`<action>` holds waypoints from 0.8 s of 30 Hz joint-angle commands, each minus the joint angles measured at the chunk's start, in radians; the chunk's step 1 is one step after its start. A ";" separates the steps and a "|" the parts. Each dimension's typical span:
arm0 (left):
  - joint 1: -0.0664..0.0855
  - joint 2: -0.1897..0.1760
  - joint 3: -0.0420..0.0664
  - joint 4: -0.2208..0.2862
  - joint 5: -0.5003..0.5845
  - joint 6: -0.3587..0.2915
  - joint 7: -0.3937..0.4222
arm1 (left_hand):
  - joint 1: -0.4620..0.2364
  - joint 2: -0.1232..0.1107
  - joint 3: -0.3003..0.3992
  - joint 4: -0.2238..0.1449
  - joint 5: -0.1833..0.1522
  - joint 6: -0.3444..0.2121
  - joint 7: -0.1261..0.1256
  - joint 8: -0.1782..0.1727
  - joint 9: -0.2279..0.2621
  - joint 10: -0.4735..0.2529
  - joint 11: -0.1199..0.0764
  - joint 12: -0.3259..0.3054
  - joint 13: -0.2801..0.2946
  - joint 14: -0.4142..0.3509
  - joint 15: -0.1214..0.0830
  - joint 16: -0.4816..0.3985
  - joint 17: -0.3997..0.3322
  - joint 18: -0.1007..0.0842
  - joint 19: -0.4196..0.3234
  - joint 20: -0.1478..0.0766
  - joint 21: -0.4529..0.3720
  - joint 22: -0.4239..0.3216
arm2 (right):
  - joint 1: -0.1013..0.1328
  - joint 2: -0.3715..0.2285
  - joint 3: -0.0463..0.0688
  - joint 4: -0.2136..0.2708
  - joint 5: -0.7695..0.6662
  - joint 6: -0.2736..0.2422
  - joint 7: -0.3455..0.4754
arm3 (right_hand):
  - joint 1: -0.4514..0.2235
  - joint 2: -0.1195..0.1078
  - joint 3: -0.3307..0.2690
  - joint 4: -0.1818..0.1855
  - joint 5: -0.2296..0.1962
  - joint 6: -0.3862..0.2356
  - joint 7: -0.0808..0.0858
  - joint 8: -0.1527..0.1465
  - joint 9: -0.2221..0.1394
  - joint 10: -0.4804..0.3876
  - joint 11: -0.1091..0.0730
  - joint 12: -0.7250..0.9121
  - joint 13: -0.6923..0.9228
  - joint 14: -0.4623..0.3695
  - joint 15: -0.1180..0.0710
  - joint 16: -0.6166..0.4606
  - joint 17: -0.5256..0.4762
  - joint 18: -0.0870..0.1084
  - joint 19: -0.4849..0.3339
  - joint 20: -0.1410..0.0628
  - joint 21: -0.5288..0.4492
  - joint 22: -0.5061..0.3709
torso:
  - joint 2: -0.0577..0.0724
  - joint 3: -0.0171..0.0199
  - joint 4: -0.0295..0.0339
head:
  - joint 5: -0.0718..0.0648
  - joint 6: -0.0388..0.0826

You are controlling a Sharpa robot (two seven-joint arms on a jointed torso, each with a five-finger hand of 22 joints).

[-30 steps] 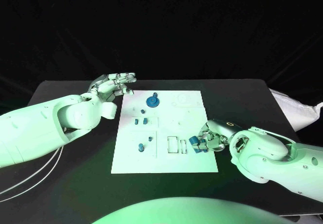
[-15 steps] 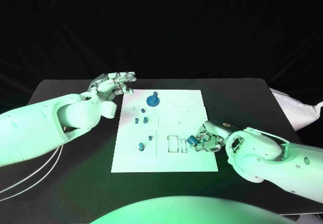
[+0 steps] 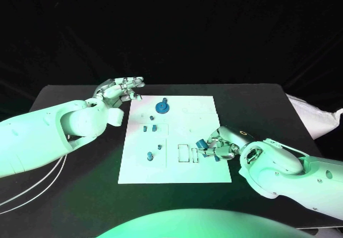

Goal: Assemble the parts on the task board

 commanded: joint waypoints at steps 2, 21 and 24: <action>0.000 0.002 0.001 0.002 -0.004 0.022 0.003 | 0.007 0.002 -0.001 -0.006 -0.003 -0.006 0.002 0.006 -0.001 -0.005 -0.001 0.003 0.001 -0.008 0.001 0.007 -0.001 0.010 0.008 0.002 -0.003 -0.001 | -0.001 0.016 0.000 0.003 0.066 -0.003 0.027 | -0.006 0.019 -0.010 0.000 0.008 0.016 -0.014 0.016 0.035 0.012 -0.005 0.003 0.004 0.060 -0.011 0.005 0.000 -0.012 0.000 -0.007 0.006 0.002 | 0.001 -0.0005 0.0001 | 0.000 0.002; 0.000 0.006 0.001 0.002 -0.004 0.025 0.001 | 0.007 0.002 -0.001 -0.006 -0.003 -0.006 0.002 0.006 -0.001 -0.005 -0.001 0.003 0.001 -0.008 0.001 0.007 -0.001 0.010 0.008 0.002 -0.003 -0.001 | -0.001 0.109 0.001 -0.023 0.086 0.064 0.004 | -0.058 0.049 -0.045 0.001 0.013 0.025 -0.021 0.024 0.057 0.028 -0.011 0.008 0.028 0.059 -0.015 0.004 -0.002 -0.013 0.000 -0.011 0.005 0.002 | 0.001 -0.0003 0.0009 | 0.005 0.001; 0.000 0.007 0.001 0.002 -0.004 0.026 0.001 | 0.007 0.002 -0.001 -0.006 -0.003 -0.006 0.002 0.006 -0.001 -0.005 -0.001 0.003 0.001 -0.008 0.001 0.007 -0.001 0.010 0.008 0.002 -0.003 -0.001 | -0.001 0.116 0.001 -0.028 0.078 0.052 0.000 | -0.087 0.050 -0.067 0.001 -0.021 0.025 -0.022 0.025 0.064 0.029 -0.012 0.004 0.030 0.059 -0.016 0.003 -0.004 -0.013 0.000 -0.012 0.005 0.001 | 0.001 -0.0005 0.0005 | 0.005 0.001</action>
